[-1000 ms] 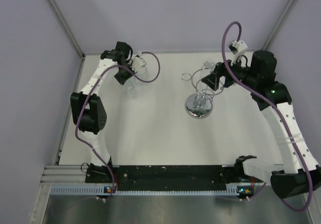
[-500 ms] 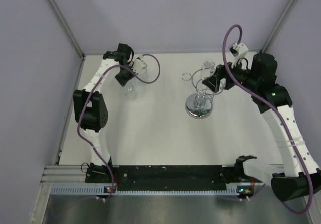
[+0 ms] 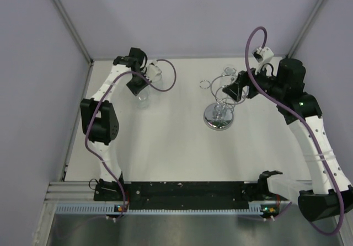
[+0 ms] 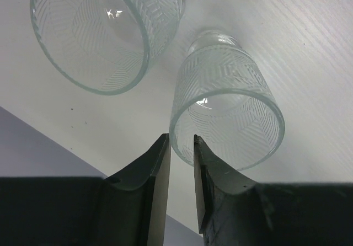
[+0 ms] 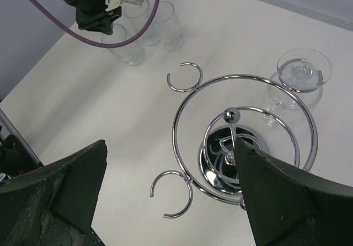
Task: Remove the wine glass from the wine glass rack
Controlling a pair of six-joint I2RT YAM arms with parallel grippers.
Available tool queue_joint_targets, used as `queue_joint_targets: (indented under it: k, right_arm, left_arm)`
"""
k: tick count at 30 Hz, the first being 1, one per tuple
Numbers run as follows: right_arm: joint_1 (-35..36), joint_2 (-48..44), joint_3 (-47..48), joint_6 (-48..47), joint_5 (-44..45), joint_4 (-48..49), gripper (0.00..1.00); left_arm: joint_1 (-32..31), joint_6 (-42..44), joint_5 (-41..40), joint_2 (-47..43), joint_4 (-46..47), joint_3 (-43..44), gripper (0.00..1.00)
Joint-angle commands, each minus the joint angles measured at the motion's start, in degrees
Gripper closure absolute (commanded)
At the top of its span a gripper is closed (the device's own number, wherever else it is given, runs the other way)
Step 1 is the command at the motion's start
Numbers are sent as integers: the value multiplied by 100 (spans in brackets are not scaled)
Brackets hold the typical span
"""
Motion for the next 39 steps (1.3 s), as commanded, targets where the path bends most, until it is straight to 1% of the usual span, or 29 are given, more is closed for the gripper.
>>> queue_joint_targets:
  k: [1,5,10,15,17,19,21,23,26,27,29,30,33,34,37,39]
  right_arm:
    - [-56,-54,23,25,-66,197,5]
    - [-65,-45,32,43,-75,197,5]
    - [-65,-45,41,60,-75,197,5]
    - [-65,-28,58,69,-75,188,5]
    - [-65,-36,67,69,-66,179,5]
    - [-74,-19,76,104,-22,162,5]
    - [-161,-10,146,279,213,135,5]
    - [-284,51,260,359,539,127,11]
    - [-670,279,558,420,918,83,14]
    - [-846,358,681,499,936,74,14]
    - [-1415,665,927,683,753,-57,14]
    - [-1627,806,1103,728,543,-145,12]
    - [-2322,1202,1201,676,128,-313,5]
    - [-2507,1299,1132,580,127,-339,4]
    - [-2920,1387,842,220,338,-392,2]
    - [-3079,1440,692,-96,426,-462,2]
  left_arm:
    - [-7,-29,-33,-127,-9,180,71]
    - [-7,-134,-42,-145,-88,311,69]
    - [-7,-283,-77,-285,-193,592,64]
    - [-7,-407,-86,-461,-562,1111,61]
    - [-7,-415,-138,-627,-572,1243,60]
    - [19,-450,-183,-847,-458,1357,56]
    - [45,-529,-191,-1084,-247,1480,48]
    - [54,-652,-131,-1313,60,1586,40]
    - [54,-1020,247,-1796,814,1508,35]
    - [54,-1266,587,-2093,1200,1342,34]
    - [54,-1636,1430,-2639,2017,798,32]
    - [37,-1794,1843,-2937,2517,473,32]
    - [-77,-2497,2847,-3545,3811,-538,25]
    - [-139,-2681,3180,-3616,4084,-758,25]
    - [-463,-3042,3972,-3731,4455,-1251,21]
    - [-762,-3149,4246,-3810,4631,-1585,20]
